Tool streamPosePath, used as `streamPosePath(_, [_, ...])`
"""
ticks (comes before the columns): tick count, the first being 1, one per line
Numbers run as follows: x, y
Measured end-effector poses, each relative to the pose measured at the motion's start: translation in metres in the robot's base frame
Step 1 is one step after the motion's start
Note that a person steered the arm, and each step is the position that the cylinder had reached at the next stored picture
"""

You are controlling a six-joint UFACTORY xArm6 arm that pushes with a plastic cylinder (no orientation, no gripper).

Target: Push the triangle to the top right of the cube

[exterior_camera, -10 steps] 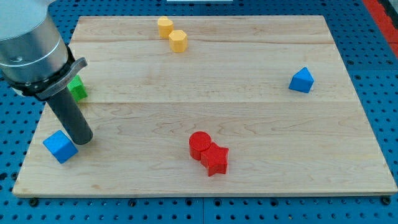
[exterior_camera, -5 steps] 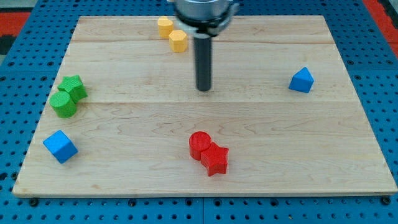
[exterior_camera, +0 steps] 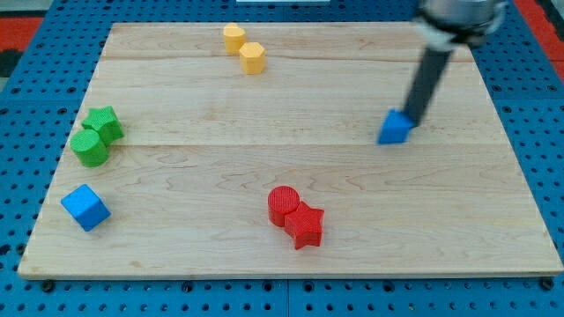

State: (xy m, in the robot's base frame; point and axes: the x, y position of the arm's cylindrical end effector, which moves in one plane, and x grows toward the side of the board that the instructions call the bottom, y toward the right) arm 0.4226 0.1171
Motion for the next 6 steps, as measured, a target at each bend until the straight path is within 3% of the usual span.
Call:
streamPosePath(1, [0.004,-0.14])
streamPosePath(2, [-0.004,-0.105])
streamPosePath(3, [-0.023,-0.005])
streamPosePath(4, [0.023,0.001])
streamPosePath(6, [0.041,-0.101])
